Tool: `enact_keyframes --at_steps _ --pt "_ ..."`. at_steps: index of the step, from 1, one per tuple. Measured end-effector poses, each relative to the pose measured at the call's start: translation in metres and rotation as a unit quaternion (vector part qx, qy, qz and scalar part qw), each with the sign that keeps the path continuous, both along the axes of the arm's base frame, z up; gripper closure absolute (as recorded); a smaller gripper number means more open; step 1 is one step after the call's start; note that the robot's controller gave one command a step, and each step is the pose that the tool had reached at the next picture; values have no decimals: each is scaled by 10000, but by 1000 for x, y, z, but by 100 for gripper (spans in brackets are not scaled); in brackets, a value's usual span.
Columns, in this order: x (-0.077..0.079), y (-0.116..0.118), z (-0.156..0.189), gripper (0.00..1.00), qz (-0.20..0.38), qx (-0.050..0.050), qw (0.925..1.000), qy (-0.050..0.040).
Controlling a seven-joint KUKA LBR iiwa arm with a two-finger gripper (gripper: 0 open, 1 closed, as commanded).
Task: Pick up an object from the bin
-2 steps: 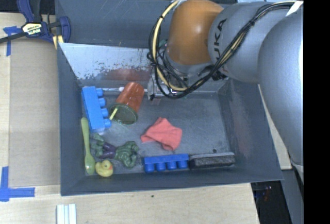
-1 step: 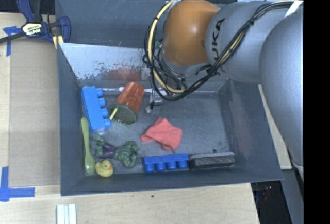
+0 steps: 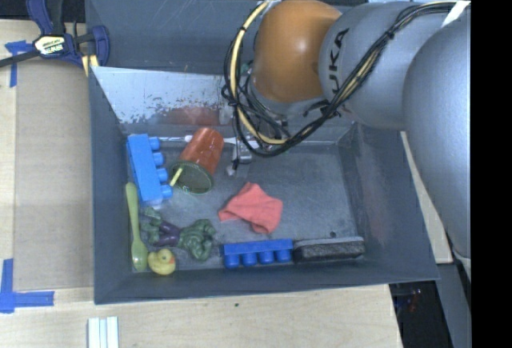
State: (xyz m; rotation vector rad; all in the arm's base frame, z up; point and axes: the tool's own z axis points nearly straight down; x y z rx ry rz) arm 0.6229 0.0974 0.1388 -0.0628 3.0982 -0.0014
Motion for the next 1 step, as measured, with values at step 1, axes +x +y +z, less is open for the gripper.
enact_keyframes --at_steps 1 --pt "-8 22 -22 0 318 -15 9995 -21"
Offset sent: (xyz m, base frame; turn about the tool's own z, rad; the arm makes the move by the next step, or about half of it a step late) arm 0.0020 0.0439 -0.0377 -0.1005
